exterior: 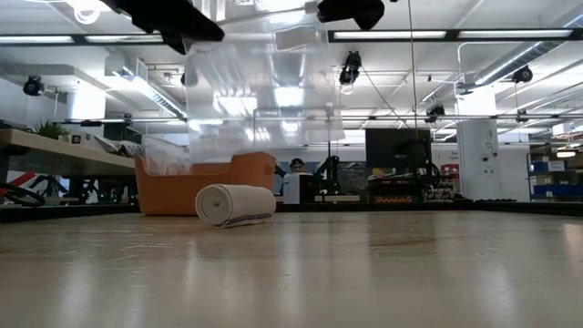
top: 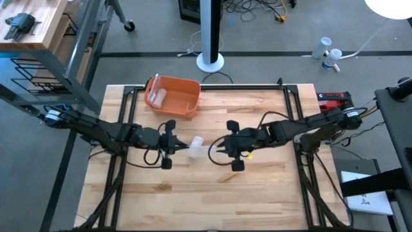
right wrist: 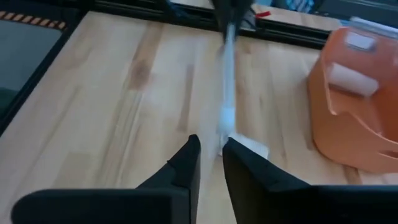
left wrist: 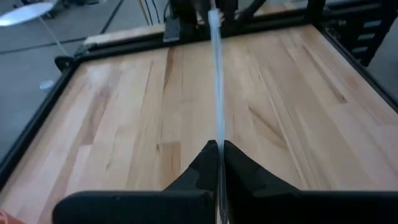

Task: Roll bandage
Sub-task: Open the transparent zip bag

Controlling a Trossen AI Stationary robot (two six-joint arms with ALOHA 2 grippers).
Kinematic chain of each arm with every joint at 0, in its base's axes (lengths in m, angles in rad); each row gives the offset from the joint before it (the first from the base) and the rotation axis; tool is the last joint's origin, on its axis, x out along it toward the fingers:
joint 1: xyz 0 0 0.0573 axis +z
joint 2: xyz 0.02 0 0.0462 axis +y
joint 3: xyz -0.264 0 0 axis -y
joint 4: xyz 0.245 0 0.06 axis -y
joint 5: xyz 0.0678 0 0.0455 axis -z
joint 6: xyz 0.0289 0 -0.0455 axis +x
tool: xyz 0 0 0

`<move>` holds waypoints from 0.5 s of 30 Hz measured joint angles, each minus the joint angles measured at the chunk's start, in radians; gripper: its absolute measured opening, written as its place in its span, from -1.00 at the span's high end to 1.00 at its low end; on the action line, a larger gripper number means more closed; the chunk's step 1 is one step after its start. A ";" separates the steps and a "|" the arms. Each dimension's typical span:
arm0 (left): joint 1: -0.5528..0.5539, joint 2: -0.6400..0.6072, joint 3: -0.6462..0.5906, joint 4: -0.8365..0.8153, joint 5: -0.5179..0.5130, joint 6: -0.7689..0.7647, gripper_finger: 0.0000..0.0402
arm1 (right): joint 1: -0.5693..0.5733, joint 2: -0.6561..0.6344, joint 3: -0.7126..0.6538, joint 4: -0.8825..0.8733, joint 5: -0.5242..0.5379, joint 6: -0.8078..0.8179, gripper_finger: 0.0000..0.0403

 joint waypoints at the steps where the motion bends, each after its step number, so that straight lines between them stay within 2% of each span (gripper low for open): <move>1: 0.000 0.002 0.004 0.003 -0.003 0.001 1.00 | -0.001 -0.001 0.000 0.001 0.005 0.002 0.68; 6: 0.000 0.003 0.011 0.004 -0.010 0.015 1.00 | 0.002 0.000 0.000 0.003 0.002 0.024 0.70; 15: 0.000 0.005 0.015 -0.009 -0.010 0.016 1.00 | 0.001 0.000 0.000 0.045 0.004 0.028 0.97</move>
